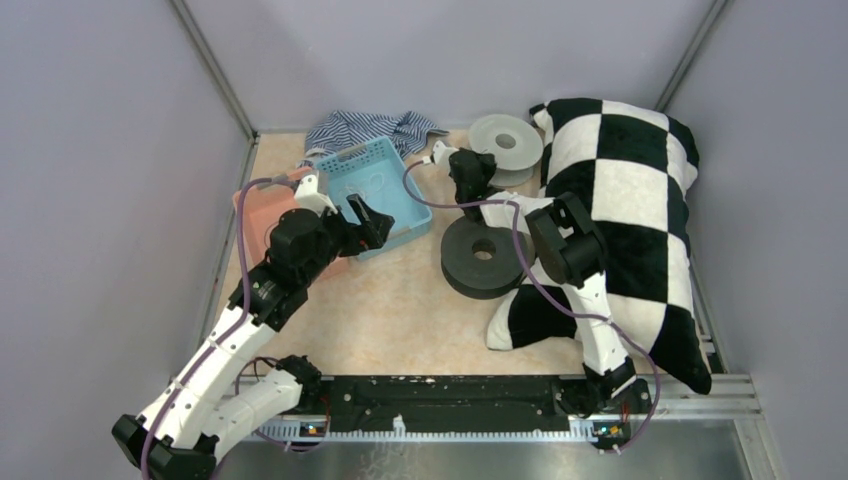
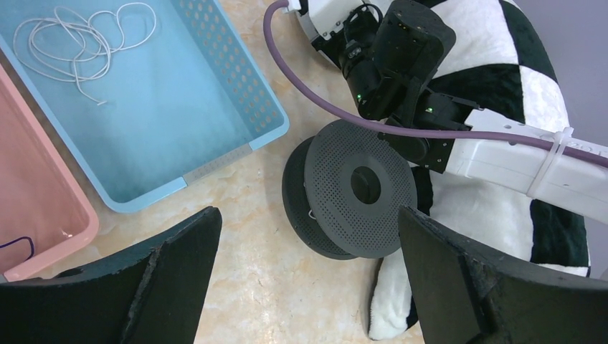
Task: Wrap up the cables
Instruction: Move the cable reel to the center of the board.
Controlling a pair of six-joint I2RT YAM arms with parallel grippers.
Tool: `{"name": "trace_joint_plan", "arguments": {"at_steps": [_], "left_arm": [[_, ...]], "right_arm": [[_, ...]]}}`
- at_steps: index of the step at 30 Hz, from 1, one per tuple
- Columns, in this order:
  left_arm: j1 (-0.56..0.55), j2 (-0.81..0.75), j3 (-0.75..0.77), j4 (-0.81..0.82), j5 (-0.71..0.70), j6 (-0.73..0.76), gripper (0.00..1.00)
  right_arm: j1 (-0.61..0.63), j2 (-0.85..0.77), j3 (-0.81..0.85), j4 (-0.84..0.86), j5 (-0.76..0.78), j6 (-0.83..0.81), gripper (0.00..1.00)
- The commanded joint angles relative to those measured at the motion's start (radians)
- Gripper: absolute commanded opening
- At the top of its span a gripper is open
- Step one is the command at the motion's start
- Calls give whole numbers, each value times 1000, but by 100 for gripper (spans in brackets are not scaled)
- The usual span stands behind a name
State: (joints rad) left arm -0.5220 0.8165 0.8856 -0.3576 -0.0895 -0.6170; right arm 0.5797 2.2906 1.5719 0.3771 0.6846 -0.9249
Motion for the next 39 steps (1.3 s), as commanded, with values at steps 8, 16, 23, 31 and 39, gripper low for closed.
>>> {"name": "trace_joint_plan", "arguments": {"at_steps": [8,16,23,31,39], "left_arm": [[3,-2,17,61,29,10,98],[2,-13,21,62,36,3,99],[3,-26,25,72,55,-7,98],[3,-29,15,67,69,-18,99],[2,-61,13,48,59,-21,98]], "right_arm": [[2,-65,13,36,0,54,0],[2,-215,64,-183,-130,327,0],[3,-313,41,-247,-177,479,0],[-10,-371,30,-334,-154,715,0],[-64,-469,-90,-283,-187,957,0]]}}
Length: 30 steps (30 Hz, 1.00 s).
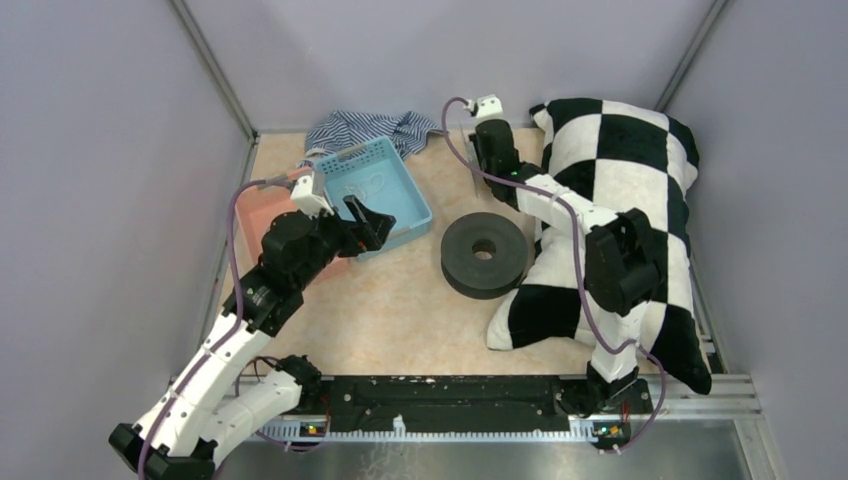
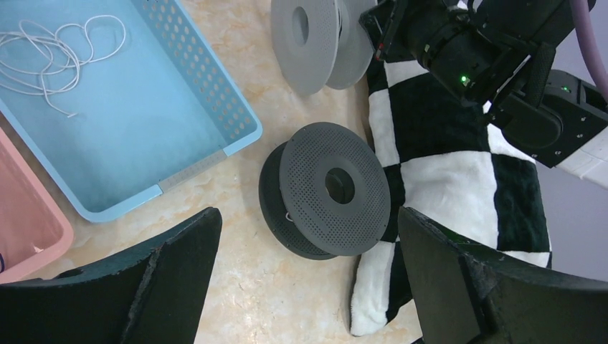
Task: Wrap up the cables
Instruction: Move the cable reel to the center of the board.
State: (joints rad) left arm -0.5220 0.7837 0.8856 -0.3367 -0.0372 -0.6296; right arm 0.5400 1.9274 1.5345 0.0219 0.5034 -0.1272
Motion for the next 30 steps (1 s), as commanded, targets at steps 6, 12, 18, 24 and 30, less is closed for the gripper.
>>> {"name": "trace_joint_plan", "arguments": {"at_steps": [6,12,18,24,30], "left_arm": [[2,-33,7,25,10,-10,98],[2,-27,7,29,17,-10,98],[2,-29,7,26,19,-14,99],[2,-31,8,25,24,-23,98],[3,-27,6,32,32,-29,98]], "right_arm": [[-31,-145,-133,78,26,228,0],[-32,-145,-144,15,90,300,0],[-31,-148,-144,-5,89,322,38],[-32,-160,-119,-19,83,323,50],[-31,-221,-118,-46,90,306,52]]}}
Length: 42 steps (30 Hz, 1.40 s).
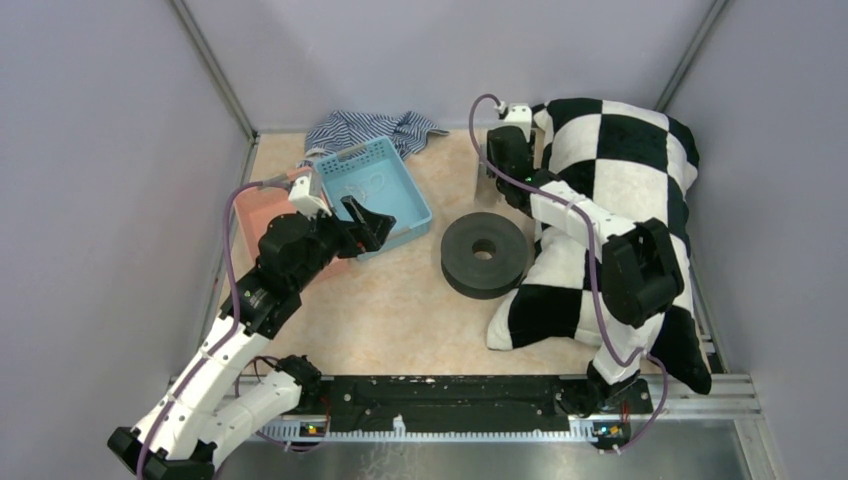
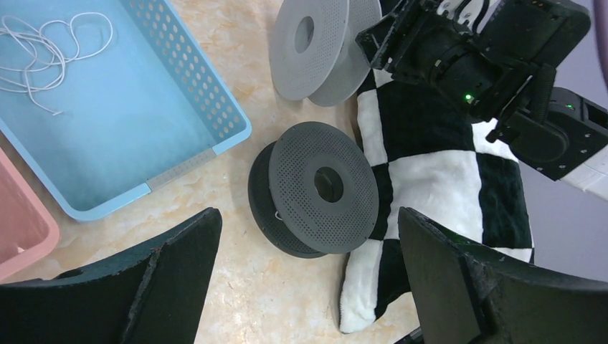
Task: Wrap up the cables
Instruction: Move the cable reel to the center of the board, then pick up the cable from the storage box.
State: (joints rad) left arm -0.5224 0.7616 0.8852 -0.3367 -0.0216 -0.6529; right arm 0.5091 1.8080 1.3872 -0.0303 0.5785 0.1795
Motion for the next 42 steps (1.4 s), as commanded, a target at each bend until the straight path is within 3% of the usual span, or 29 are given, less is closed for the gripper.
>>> {"name": "trace_joint_plan", "arguments": {"at_steps": [1,4,11,15,20,24,31,36,42], "left_arm": [[3,-2,6,35,16,-4,99],[3,14,13,38,65,2,98],[2,33,12,62,89,5,99],[3,89,47,43,58,118,99],[19,321,202,-19,-64,296,98],[152,594,400,-114,-28,277,98],[199,998,727,-218,-227,301,93],[244,1198,908,-296,-326,245,85],[298,1312,981,-282,-341,234,80]], "right_arm": [[0,-112,32,4,14,-5,53],[-1,-135,37,-7,15,-12,63],[0,-202,44,-33,-1,-17,71],[0,-282,35,-26,-36,-36,78],[0,-374,38,-82,-123,-44,82],[9,-475,-54,-38,-196,-37,82],[26,-552,-133,-33,-185,-67,82],[26,-552,-143,-41,-196,-81,82],[26,-529,-130,-52,-206,-106,82]]}}
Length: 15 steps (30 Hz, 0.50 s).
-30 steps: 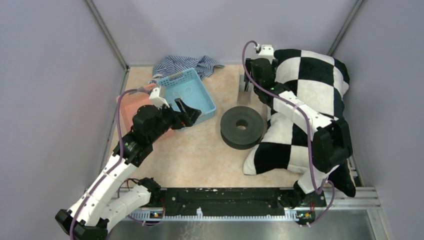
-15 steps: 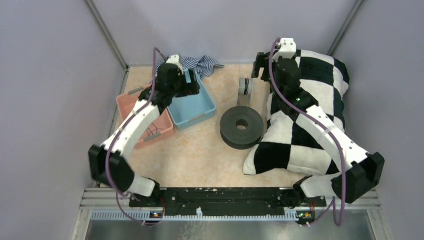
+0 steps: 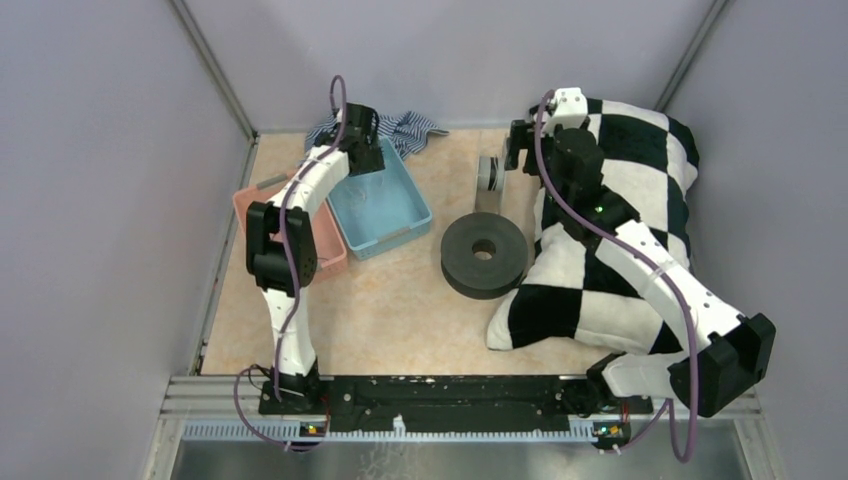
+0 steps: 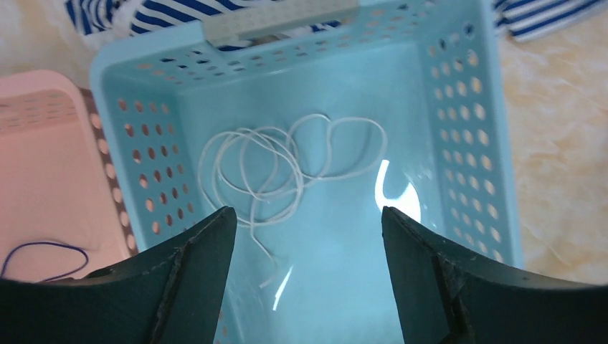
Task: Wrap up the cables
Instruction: Pick up the cable from the storage box.
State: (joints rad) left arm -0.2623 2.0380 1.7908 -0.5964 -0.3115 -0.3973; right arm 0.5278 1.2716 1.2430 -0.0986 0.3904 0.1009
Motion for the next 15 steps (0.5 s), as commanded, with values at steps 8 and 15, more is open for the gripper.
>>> {"name": "trace_joint_plan", "arguments": {"at_steps": [8,15], "left_arm": [[72,99,49,9,-27,-68,70],[94,153,44,15,3,-90,55]], "right_arm": [[8,65,42,2,-40,-50,82],[8,99,63,-5,-55,-61,82]]}}
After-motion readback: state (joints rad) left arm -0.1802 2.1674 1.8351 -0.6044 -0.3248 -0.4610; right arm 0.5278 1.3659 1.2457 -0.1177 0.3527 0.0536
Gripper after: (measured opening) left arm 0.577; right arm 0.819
